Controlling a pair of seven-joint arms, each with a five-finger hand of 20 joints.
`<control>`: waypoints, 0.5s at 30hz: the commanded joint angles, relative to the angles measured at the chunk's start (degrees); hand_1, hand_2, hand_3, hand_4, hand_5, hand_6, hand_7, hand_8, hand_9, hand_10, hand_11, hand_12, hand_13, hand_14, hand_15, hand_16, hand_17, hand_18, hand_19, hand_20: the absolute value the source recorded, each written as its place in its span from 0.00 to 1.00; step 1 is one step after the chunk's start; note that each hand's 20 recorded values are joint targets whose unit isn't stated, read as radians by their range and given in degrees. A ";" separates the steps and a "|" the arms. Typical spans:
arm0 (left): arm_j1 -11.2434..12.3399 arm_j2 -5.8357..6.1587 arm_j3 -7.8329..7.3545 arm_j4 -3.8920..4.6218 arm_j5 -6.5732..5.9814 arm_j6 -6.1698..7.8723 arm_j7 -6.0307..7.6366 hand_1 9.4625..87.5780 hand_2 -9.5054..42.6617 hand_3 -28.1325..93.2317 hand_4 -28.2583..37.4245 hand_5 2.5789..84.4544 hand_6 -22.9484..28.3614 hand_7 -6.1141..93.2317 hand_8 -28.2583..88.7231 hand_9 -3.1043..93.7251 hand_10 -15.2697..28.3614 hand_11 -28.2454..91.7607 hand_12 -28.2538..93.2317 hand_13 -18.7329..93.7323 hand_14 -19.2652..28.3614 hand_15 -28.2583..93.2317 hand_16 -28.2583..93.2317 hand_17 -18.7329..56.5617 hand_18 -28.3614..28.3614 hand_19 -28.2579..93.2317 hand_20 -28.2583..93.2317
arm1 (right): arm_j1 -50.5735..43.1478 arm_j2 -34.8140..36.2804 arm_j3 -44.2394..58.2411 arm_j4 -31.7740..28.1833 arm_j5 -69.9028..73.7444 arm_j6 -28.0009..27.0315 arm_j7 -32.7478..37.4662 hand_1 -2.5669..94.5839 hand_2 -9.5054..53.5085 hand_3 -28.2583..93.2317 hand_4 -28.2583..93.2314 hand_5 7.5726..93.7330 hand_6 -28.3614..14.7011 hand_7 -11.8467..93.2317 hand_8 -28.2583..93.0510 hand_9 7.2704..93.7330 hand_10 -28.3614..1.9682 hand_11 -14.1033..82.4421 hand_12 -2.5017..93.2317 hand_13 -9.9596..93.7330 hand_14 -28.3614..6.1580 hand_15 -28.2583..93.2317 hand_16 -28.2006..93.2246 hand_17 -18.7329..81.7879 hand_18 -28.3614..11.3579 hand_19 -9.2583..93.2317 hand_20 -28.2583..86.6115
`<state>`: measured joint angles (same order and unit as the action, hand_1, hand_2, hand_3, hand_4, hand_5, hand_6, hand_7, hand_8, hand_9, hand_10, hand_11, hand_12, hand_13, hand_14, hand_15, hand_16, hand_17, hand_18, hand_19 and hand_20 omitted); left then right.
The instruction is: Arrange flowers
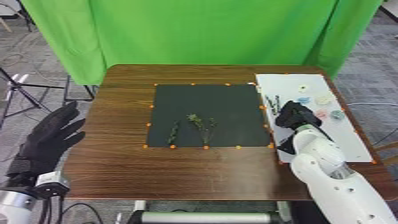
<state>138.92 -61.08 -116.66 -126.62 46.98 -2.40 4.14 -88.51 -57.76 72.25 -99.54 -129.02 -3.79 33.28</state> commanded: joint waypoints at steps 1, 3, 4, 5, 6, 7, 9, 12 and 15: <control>0.25 -0.07 -0.22 0.09 0.01 -0.17 -0.31 0.18 0.06 0.80 0.01 0.20 0.45 0.30 0.14 0.21 0.54 0.31 0.42 0.28 0.65 0.38 0.29 0.10 0.82 0.52 0.31 | -4.46 -1.45 0.13 -8.08 2.49 -1.41 0.10 0.48 0.00 0.94 0.04 0.69 0.63 0.66 0.36 0.76 0.59 0.76 0.65 0.75 0.53 0.95 0.54 0.40 0.15 0.85 0.70; 0.20 0.04 -0.25 0.18 0.01 -0.32 -0.38 0.18 0.06 0.80 0.01 0.20 0.45 0.30 0.14 0.21 0.54 0.31 0.42 0.28 0.65 0.38 0.29 0.10 0.82 0.52 0.31 | -5.23 -2.09 -0.24 -9.93 2.69 -1.53 0.96 0.48 0.00 0.94 0.04 0.69 0.63 0.66 0.36 0.76 0.59 0.76 0.65 0.76 0.54 0.96 0.54 0.40 0.15 0.85 0.70; 0.10 0.08 -0.23 0.20 -0.01 -0.32 -0.44 0.18 0.06 0.80 0.01 0.20 0.45 0.30 0.14 0.21 0.54 0.31 0.42 0.28 0.65 0.38 0.29 0.10 0.82 0.52 0.31 | -5.62 -2.30 -0.55 -10.62 2.66 -1.16 0.84 0.48 0.00 0.94 0.04 0.69 0.63 0.66 0.36 0.76 0.60 0.76 0.65 0.76 0.54 0.96 0.54 0.40 0.15 0.85 0.70; 0.04 0.08 -0.21 0.22 -0.05 -0.35 -0.49 0.18 0.06 0.80 0.01 0.20 0.45 0.30 0.14 0.21 0.54 0.31 0.42 0.28 0.65 0.38 0.29 0.10 0.82 0.52 0.31 | -6.00 -2.49 -0.74 -11.34 2.73 -1.39 0.73 0.48 0.00 0.94 0.05 0.69 0.63 0.66 0.36 0.77 0.60 0.77 0.65 0.76 0.54 0.96 0.54 0.40 0.15 0.85 0.70; 0.03 0.12 -0.19 0.24 0.03 -0.42 -0.42 0.18 0.06 0.80 0.01 0.20 0.45 0.30 0.14 0.21 0.54 0.31 0.42 0.28 0.65 0.38 0.29 0.10 0.82 0.52 0.31 | -6.57 -2.83 -0.77 -12.15 2.75 -1.67 0.46 0.48 0.00 0.94 0.05 0.69 0.63 0.66 0.36 0.77 0.60 0.77 0.65 0.76 0.54 0.96 0.54 0.40 0.15 0.86 0.70; 0.08 0.15 -0.22 0.22 0.00 -0.46 -0.54 0.18 0.06 0.80 0.01 0.20 0.45 0.30 0.14 0.21 0.54 0.31 0.42 0.28 0.65 0.38 0.29 0.10 0.82 0.52 0.31 | -6.92 -3.21 -0.96 -12.86 2.85 -2.38 0.66 0.47 0.00 0.94 0.05 0.69 0.63 0.66 0.36 0.77 0.60 0.77 0.65 0.76 0.54 0.96 0.54 0.40 0.15 0.86 0.70; -0.16 0.22 -0.17 0.32 -0.01 -0.61 -0.75 0.18 0.06 0.80 0.01 0.20 0.45 0.30 0.14 0.21 0.54 0.31 0.42 0.28 0.65 0.38 0.29 0.10 0.82 0.52 0.31 | -7.39 -3.84 -1.57 -13.98 2.70 -3.46 0.87 0.47 0.00 0.94 0.05 0.69 0.63 0.66 0.36 0.77 0.60 0.77 0.65 0.76 0.54 0.96 0.53 0.41 0.15 0.86 0.70; -0.22 0.19 -0.12 0.40 0.01 -0.68 -0.80 0.18 0.06 0.80 0.01 0.20 0.45 0.30 0.14 0.21 0.54 0.31 0.42 0.28 0.65 0.38 0.29 0.10 0.82 0.52 0.31 | -7.80 -4.34 -3.04 -14.57 0.86 -4.32 0.92 0.47 0.00 0.94 0.05 0.70 0.63 0.66 0.36 0.77 0.59 0.77 0.65 0.77 0.54 0.96 0.53 0.41 0.14 0.86 0.70; -0.09 0.41 -0.11 0.39 -0.10 -0.63 -0.67 0.18 0.06 0.80 0.01 0.20 0.45 0.30 0.14 0.21 0.54 0.31 0.42 0.28 0.65 0.38 0.29 0.10 0.82 0.52 0.31 | -8.13 -4.97 -4.40 -14.94 -0.58 -5.60 2.17 0.47 0.00 0.94 0.06 0.70 0.63 0.66 0.36 0.77 0.59 0.77 0.65 0.77 0.54 0.96 0.53 0.41 0.14 0.86 0.70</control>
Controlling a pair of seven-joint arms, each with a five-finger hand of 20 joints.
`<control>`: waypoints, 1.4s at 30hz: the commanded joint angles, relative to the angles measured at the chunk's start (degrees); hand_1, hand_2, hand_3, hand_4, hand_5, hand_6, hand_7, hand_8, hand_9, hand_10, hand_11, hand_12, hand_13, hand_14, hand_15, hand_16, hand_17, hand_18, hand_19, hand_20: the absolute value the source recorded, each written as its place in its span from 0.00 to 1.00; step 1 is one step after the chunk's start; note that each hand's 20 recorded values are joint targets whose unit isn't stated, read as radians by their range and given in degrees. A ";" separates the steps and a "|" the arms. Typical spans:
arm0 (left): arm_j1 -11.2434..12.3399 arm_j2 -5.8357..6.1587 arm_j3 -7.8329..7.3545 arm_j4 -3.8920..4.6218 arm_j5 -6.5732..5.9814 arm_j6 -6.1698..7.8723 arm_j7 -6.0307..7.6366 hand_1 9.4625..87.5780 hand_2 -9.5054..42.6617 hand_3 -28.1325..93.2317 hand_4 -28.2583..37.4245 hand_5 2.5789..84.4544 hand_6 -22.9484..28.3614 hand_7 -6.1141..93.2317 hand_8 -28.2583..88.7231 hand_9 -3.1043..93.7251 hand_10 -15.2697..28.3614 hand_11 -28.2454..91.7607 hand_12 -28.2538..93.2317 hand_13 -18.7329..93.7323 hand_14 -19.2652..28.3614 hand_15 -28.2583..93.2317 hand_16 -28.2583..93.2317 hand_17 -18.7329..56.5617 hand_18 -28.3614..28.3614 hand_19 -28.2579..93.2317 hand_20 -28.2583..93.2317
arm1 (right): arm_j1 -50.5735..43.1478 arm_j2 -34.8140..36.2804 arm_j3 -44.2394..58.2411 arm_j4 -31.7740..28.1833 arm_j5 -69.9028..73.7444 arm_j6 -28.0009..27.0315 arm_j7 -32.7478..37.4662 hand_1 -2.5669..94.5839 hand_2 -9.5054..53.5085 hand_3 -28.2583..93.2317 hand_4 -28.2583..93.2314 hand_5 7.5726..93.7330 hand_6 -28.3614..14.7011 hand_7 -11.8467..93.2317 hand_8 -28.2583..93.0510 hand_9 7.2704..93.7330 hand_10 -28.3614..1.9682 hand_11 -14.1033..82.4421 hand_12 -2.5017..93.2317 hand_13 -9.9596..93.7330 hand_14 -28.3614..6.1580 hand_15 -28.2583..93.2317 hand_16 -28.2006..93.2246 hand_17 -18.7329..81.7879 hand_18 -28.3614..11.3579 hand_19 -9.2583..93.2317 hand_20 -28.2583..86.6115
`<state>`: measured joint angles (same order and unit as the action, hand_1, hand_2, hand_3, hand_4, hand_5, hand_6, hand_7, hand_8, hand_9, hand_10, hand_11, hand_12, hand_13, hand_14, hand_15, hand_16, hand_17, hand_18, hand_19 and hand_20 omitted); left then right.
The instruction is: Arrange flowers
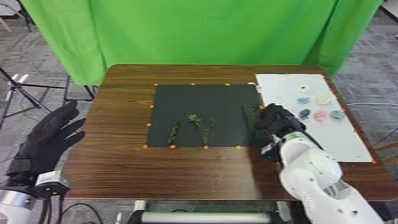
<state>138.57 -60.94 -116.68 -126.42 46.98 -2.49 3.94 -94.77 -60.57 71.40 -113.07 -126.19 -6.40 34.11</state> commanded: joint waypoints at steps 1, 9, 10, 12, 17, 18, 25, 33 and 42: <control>0.18 0.25 -0.11 0.24 -0.05 -0.63 -0.63 0.18 0.06 0.80 0.01 0.20 0.45 0.30 0.14 0.21 0.54 0.31 0.42 0.28 0.65 0.38 0.29 0.10 0.82 0.52 0.31 | -2.07 -2.21 -4.16 -1.26 -4.77 -3.01 1.31 0.47 0.00 0.94 0.06 0.70 0.63 0.66 0.36 0.77 0.59 0.77 0.65 0.77 0.54 0.96 0.53 0.41 0.14 0.86 0.70; 0.29 -0.02 -0.22 0.17 -0.02 -0.71 -0.72 0.18 0.06 0.80 0.01 0.20 0.45 0.30 0.14 0.21 0.54 0.31 0.42 0.28 0.65 0.38 0.29 0.10 0.82 0.52 0.31 | -2.63 -3.57 -6.99 -0.36 -9.63 -4.43 1.81 0.46 0.00 0.94 0.07 0.71 0.64 0.66 0.36 0.78 0.59 0.77 0.64 0.78 0.54 0.96 0.53 0.42 0.13 0.87 0.70; 0.46 0.02 -0.23 0.09 -0.02 -0.63 -0.63 0.18 0.06 0.80 0.01 0.20 0.45 0.30 0.14 0.21 0.54 0.31 0.42 0.28 0.65 0.38 0.29 0.10 0.82 0.52 0.31 | -2.79 -3.71 -6.99 -0.38 -9.40 -4.27 1.58 0.46 0.00 0.94 0.07 0.71 0.64 0.66 0.36 0.79 0.59 0.77 0.64 0.78 0.54 0.96 0.53 0.42 0.13 0.87 0.70; -0.07 0.18 -0.11 0.31 -0.06 -0.61 -0.84 0.18 0.06 0.80 0.01 0.20 0.45 0.30 0.14 0.21 0.54 0.31 0.42 0.28 0.65 0.38 0.29 0.10 0.82 0.52 0.31 | -2.77 -4.02 -7.17 -0.38 -9.78 -4.31 1.09 0.46 0.00 0.94 0.07 0.71 0.64 0.66 0.36 0.79 0.59 0.77 0.64 0.78 0.53 0.96 0.53 0.42 0.13 0.87 0.70; 0.21 0.15 -0.12 0.24 -0.09 -0.67 -0.83 0.18 0.06 0.80 0.01 0.20 0.45 0.30 0.14 0.21 0.54 0.31 0.42 0.28 0.65 0.38 0.29 0.10 0.82 0.52 0.31 | -2.53 -4.46 -7.88 -0.30 -10.33 -3.52 0.80 0.46 0.00 0.93 0.07 0.71 0.65 0.65 0.36 0.79 0.59 0.78 0.63 0.78 0.54 0.96 0.53 0.42 0.13 0.88 0.70; 0.27 0.30 -0.03 0.25 -0.16 -0.54 -0.67 0.18 0.06 0.80 0.01 0.20 0.45 0.30 0.14 0.21 0.54 0.31 0.42 0.28 0.65 0.38 0.29 0.10 0.82 0.52 0.31 | -2.47 -4.48 -8.06 -0.27 -10.66 -3.56 0.85 0.46 0.00 0.93 0.07 0.71 0.65 0.65 0.36 0.79 0.59 0.78 0.63 0.78 0.54 0.96 0.53 0.42 0.13 0.88 0.70; 0.25 0.11 -0.18 0.22 -0.09 -0.62 -0.72 0.18 0.06 0.80 0.01 0.20 0.45 0.30 0.14 0.21 0.54 0.31 0.42 0.28 0.65 0.38 0.29 0.10 0.82 0.52 0.31 | -2.58 -4.89 -7.53 -0.37 -10.72 -5.54 1.04 0.44 0.00 0.92 0.05 0.72 0.66 0.65 0.36 0.80 0.57 0.81 0.56 0.79 0.54 0.95 0.54 0.43 0.12 0.88 0.69; 0.27 -0.12 -0.27 0.14 -0.06 -0.66 -0.86 0.18 0.07 0.80 0.01 0.20 0.45 0.30 0.14 0.21 0.54 0.31 0.42 0.28 0.65 0.38 0.29 0.10 0.82 0.52 0.31 | -2.43 -4.85 -6.46 -0.64 -10.27 -6.78 1.74 0.35 0.00 0.91 0.04 0.72 0.65 0.62 0.36 0.78 0.55 0.81 0.55 0.78 0.52 0.95 0.54 0.42 0.11 0.88 0.70; 0.39 -0.18 -0.22 0.12 -0.12 -0.40 -0.65 0.18 0.07 0.80 0.01 0.20 0.45 0.30 0.14 0.21 0.54 0.31 0.42 0.28 0.65 0.38 0.29 0.10 0.82 0.52 0.31 | -2.30 -4.12 -2.61 -2.22 -10.76 -5.50 3.09 0.24 0.08 0.90 0.04 0.71 0.62 0.63 0.12 0.74 0.52 0.80 0.54 0.75 0.49 0.94 0.54 0.40 0.11 0.87 0.70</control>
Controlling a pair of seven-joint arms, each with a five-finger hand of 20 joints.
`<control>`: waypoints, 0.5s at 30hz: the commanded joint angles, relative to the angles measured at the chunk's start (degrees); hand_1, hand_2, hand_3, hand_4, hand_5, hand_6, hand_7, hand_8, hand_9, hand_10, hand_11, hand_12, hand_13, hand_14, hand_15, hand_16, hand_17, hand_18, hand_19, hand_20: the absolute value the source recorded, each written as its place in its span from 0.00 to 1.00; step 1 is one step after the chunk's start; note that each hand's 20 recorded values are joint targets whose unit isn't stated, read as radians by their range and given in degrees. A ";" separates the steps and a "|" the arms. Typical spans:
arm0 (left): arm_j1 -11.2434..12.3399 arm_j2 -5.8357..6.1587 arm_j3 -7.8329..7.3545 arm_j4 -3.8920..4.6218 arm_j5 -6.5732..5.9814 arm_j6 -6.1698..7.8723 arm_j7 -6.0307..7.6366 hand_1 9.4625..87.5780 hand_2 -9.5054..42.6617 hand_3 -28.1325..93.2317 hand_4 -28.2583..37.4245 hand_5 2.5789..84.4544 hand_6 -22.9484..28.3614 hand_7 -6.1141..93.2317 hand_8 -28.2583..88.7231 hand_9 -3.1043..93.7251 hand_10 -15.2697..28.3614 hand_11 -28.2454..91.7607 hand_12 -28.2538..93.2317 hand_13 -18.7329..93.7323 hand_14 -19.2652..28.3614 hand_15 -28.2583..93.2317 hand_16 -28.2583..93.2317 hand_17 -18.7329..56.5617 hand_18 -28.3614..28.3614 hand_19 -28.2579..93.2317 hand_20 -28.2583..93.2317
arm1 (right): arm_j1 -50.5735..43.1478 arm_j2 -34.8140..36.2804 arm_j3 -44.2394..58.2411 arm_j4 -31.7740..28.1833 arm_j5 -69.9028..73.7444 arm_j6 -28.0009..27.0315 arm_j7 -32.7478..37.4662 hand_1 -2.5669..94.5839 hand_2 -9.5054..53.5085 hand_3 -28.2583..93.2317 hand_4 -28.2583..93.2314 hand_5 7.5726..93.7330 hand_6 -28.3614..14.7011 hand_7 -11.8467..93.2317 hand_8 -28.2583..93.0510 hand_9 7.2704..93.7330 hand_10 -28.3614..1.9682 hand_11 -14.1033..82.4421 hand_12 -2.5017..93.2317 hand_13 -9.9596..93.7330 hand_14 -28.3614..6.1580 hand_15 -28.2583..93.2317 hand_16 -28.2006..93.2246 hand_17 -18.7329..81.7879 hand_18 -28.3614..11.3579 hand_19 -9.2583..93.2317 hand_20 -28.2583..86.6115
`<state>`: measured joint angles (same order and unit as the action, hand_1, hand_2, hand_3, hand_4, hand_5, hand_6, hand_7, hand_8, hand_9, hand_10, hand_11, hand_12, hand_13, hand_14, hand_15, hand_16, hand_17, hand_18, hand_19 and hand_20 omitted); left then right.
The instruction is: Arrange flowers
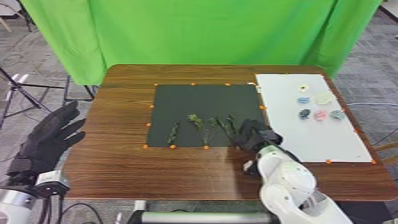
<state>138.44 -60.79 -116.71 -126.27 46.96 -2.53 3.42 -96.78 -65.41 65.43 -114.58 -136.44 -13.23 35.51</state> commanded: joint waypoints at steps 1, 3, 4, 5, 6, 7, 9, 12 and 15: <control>0.59 -0.38 -0.23 -0.07 -0.09 -0.42 -0.15 0.18 0.07 0.80 0.01 0.20 0.45 0.30 0.14 0.21 0.54 0.31 0.42 0.28 0.65 0.38 0.29 0.10 0.82 0.52 0.31 | -0.06 1.05 4.03 -0.74 -0.80 2.11 2.11 0.23 0.08 0.89 0.04 0.70 0.61 0.62 0.12 0.73 0.52 0.80 0.54 0.75 0.48 0.94 0.54 0.40 0.11 0.86 0.70; 0.61 -0.28 -0.16 -0.07 -0.08 -0.31 -0.12 0.18 0.07 0.80 0.01 0.20 0.45 0.30 0.14 0.21 0.54 0.31 0.42 0.28 0.65 0.38 0.29 0.10 0.82 0.52 0.31 | 0.33 1.95 5.48 -0.38 -1.07 4.76 2.27 0.23 0.08 0.89 0.04 0.67 0.59 0.60 0.11 0.70 0.51 0.80 0.54 0.73 0.46 0.94 0.54 0.39 0.10 0.86 0.70; 0.79 -0.41 -0.24 -0.17 -0.10 -0.35 -0.06 0.18 0.07 0.80 0.01 0.20 0.45 0.30 0.14 0.21 0.54 0.31 0.42 0.28 0.65 0.38 0.29 0.10 0.82 0.52 0.31 | 0.48 2.64 6.11 -0.06 -1.52 6.07 2.07 0.23 0.08 0.89 0.04 0.65 0.59 0.59 0.11 0.68 0.50 0.79 0.54 0.72 0.45 0.93 0.54 0.39 0.10 0.86 0.70; 0.86 -0.51 -0.28 -0.23 -0.08 -0.30 -0.02 0.18 0.07 0.80 0.01 0.20 0.45 0.30 0.14 0.21 0.54 0.31 0.42 0.28 0.65 0.38 0.29 0.10 0.82 0.52 0.31 | 0.91 3.36 6.60 0.50 -2.49 6.70 1.97 0.23 0.08 0.89 0.04 0.62 0.58 0.59 0.11 0.65 0.47 0.79 0.52 0.70 0.44 0.93 0.53 0.39 0.10 0.86 0.70; 0.64 -0.45 -0.27 -0.17 -0.07 -0.27 -0.19 0.18 0.07 0.80 0.01 0.20 0.45 0.30 0.14 0.21 0.54 0.31 0.42 0.28 0.65 0.38 0.29 0.10 0.82 0.52 0.31 | 1.46 4.00 6.99 1.16 -3.58 6.89 2.35 0.23 0.07 0.89 0.04 0.59 0.57 0.57 0.11 0.61 0.43 0.77 0.50 0.67 0.43 0.92 0.52 0.38 0.10 0.85 0.70; 0.81 -0.50 -0.26 -0.26 -0.04 -0.28 -0.01 0.18 0.07 0.80 0.01 0.20 0.45 0.30 0.14 0.21 0.54 0.31 0.42 0.28 0.65 0.38 0.29 0.10 0.82 0.52 0.31 | 1.50 4.87 7.48 1.83 -4.60 8.15 1.99 0.23 0.07 0.89 0.04 0.55 0.55 0.55 0.11 0.56 0.39 0.75 0.47 0.64 0.42 0.91 0.50 0.37 0.10 0.85 0.70; 0.94 -0.62 -0.39 -0.34 0.03 -0.26 0.03 0.18 0.07 0.80 0.01 0.20 0.45 0.30 0.14 0.21 0.54 0.31 0.42 0.28 0.65 0.38 0.29 0.10 0.82 0.52 0.31 | 2.46 6.49 7.71 3.28 -6.23 8.97 2.74 0.25 0.04 0.91 0.03 0.47 0.51 0.48 0.12 0.46 0.34 0.66 0.39 0.57 0.40 0.88 0.46 0.34 0.11 0.83 0.71; 0.57 -0.57 -0.27 -0.19 0.00 -0.14 -0.24 0.18 0.07 0.81 0.01 0.20 0.45 0.30 0.14 0.21 0.54 0.31 0.42 0.28 0.65 0.38 0.29 0.10 0.82 0.52 0.31 | 4.17 8.02 7.98 6.24 -7.83 9.42 3.09 0.27 0.02 0.92 0.03 0.40 0.46 0.37 0.13 0.40 0.38 0.49 0.30 0.51 0.41 0.82 0.40 0.31 0.12 0.80 0.69; 1.05 -0.84 -0.32 -0.44 0.03 -0.11 0.02 0.18 0.07 0.80 0.01 0.20 0.45 0.30 0.14 0.21 0.54 0.31 0.42 0.28 0.65 0.38 0.29 0.10 0.82 0.52 0.31 | 4.67 9.25 8.86 8.32 -7.90 7.74 2.26 0.29 0.00 0.94 0.02 0.35 0.44 0.31 0.15 0.36 0.40 0.36 0.26 0.48 0.44 0.74 0.37 0.30 0.14 0.78 0.68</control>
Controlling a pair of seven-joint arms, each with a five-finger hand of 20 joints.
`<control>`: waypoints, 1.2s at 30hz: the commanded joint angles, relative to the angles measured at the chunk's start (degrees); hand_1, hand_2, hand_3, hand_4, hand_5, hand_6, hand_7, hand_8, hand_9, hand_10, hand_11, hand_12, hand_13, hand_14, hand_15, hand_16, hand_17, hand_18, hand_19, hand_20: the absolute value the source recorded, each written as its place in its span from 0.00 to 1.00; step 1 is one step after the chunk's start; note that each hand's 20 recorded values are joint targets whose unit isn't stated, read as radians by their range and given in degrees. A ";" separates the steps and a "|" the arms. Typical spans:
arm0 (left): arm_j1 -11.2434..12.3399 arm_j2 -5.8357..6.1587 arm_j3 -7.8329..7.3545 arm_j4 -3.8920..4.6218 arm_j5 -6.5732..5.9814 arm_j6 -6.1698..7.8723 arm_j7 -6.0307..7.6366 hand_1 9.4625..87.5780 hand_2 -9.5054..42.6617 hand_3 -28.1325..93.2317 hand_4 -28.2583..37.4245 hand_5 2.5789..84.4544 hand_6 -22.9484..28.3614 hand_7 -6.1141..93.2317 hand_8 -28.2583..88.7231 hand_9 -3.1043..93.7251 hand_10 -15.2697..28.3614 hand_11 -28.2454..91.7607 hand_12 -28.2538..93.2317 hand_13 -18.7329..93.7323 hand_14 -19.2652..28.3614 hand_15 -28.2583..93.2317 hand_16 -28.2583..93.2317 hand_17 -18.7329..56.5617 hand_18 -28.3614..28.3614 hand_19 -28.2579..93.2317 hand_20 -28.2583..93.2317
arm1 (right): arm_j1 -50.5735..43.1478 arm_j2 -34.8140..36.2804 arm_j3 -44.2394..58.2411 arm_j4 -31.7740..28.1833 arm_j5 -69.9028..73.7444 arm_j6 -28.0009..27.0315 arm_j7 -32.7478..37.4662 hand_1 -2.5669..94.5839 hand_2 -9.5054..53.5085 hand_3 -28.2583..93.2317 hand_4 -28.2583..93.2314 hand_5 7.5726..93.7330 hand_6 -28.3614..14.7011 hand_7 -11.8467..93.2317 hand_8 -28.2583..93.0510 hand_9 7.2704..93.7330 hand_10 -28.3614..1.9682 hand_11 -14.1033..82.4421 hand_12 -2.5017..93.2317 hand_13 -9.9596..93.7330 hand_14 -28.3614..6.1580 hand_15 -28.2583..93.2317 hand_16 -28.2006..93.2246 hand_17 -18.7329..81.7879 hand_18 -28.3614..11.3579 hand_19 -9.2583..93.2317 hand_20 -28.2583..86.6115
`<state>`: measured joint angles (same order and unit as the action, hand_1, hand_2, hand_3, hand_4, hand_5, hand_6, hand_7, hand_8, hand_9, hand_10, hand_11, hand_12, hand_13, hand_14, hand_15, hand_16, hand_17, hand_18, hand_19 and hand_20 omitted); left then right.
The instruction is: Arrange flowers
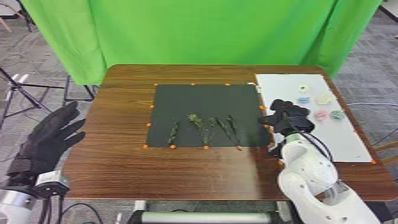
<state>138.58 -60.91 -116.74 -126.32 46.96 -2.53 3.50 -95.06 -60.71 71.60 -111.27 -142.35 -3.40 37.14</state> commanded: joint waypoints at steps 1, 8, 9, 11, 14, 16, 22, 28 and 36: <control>0.90 -0.74 -0.27 -0.40 0.07 -0.14 -0.06 0.18 0.07 0.80 0.01 0.20 0.45 0.30 0.14 0.21 0.54 0.31 0.42 0.28 0.65 0.38 0.29 0.10 0.82 0.52 0.31 | 3.18 4.67 3.19 5.48 -1.47 -3.90 0.26 0.31 0.00 0.96 0.03 0.34 0.44 0.31 0.15 0.34 0.42 0.33 0.25 0.48 0.46 0.72 0.36 0.30 0.16 0.78 0.67; 0.94 -0.75 -0.52 -0.44 0.13 0.00 0.03 0.18 0.07 0.80 0.01 0.20 0.45 0.30 0.14 0.21 0.54 0.31 0.42 0.28 0.65 0.38 0.29 0.10 0.82 0.52 0.31 | 4.46 5.97 2.58 10.56 -3.57 -4.73 -0.06 0.40 0.02 1.00 0.06 0.28 0.47 0.34 0.14 0.29 0.45 0.29 0.25 0.44 0.51 0.69 0.36 0.30 0.22 0.78 0.64; 0.89 -0.73 -0.51 -0.43 0.06 0.05 0.04 0.18 0.07 0.80 0.01 0.20 0.45 0.30 0.14 0.21 0.54 0.31 0.42 0.28 0.65 0.38 0.29 0.10 0.82 0.52 0.31 | 4.61 6.14 2.55 11.17 -2.90 -4.23 -0.24 0.40 0.02 1.00 0.06 0.28 0.47 0.34 0.14 0.30 0.45 0.29 0.25 0.44 0.52 0.69 0.36 0.30 0.22 0.78 0.64; 0.97 -0.79 -0.63 -0.48 0.12 -0.01 -0.06 0.18 0.07 0.80 0.01 0.20 0.45 0.30 0.14 0.21 0.54 0.31 0.42 0.28 0.65 0.38 0.29 0.10 0.82 0.52 0.31 | 4.88 6.12 2.54 12.40 -3.08 -4.47 -0.86 0.40 0.02 1.00 0.05 0.28 0.47 0.34 0.13 0.30 0.45 0.30 0.25 0.44 0.52 0.69 0.36 0.30 0.23 0.78 0.64; 1.01 -0.50 -0.61 -0.48 -0.05 0.17 -0.05 0.18 0.07 0.80 0.01 0.20 0.45 0.30 0.14 0.21 0.54 0.31 0.42 0.28 0.65 0.39 0.29 0.10 0.82 0.52 0.31 | 5.61 6.12 2.26 14.03 -2.25 -4.63 -1.24 0.40 0.03 1.00 0.04 0.30 0.49 0.35 0.13 0.32 0.45 0.30 0.24 0.45 0.53 0.68 0.36 0.31 0.24 0.79 0.64; 0.94 -0.54 -0.55 -0.42 -0.05 0.15 0.06 0.18 0.07 0.80 0.01 0.20 0.45 0.30 0.14 0.21 0.54 0.31 0.42 0.28 0.66 0.39 0.29 0.10 0.82 0.52 0.31 | 5.61 6.13 2.31 14.97 -2.38 -2.96 -2.30 0.41 0.03 1.00 0.03 0.32 0.51 0.37 0.12 0.35 0.45 0.30 0.24 0.47 0.54 0.68 0.36 0.32 0.25 0.79 0.63; 1.25 -0.42 -0.93 -0.60 -0.13 0.51 0.30 0.18 0.07 0.80 0.01 0.20 0.45 0.30 0.14 0.21 0.54 0.31 0.42 0.28 0.66 0.39 0.29 0.10 0.82 0.52 0.31 | 4.33 6.26 1.56 15.00 -4.18 5.52 -5.50 0.49 0.01 0.92 0.00 0.52 0.64 0.53 0.16 0.65 0.66 0.37 0.37 0.67 0.68 0.66 0.50 0.40 0.24 0.85 0.64; 1.54 -0.23 -2.05 -0.94 -0.15 0.72 0.50 0.19 0.07 0.81 0.01 0.20 0.45 0.30 0.14 0.21 0.54 0.32 0.42 0.28 0.66 0.39 0.29 0.10 0.82 0.52 0.31 | 3.85 5.96 0.64 12.40 -2.97 9.07 -8.33 0.59 0.00 0.91 0.00 0.68 0.70 0.60 0.26 0.87 0.73 0.35 0.56 0.81 0.79 0.68 0.57 0.52 0.24 0.91 0.68; 1.14 2.63 -5.82 -0.62 -0.55 -0.22 -0.67 0.18 0.07 0.80 0.01 0.20 0.45 0.30 0.14 0.21 0.54 0.32 0.42 0.28 0.66 0.39 0.28 0.10 0.82 0.52 0.31 | 9.32 1.34 -6.41 5.85 -0.10 11.51 -15.09 0.58 0.00 0.92 0.00 0.73 0.69 0.59 0.24 0.90 0.73 0.34 0.56 0.83 0.78 0.68 0.58 0.53 0.23 0.92 0.69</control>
<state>139.35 -60.84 -119.39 -126.72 46.90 -2.39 3.62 -90.86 -54.97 71.53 -99.86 -144.19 6.00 27.84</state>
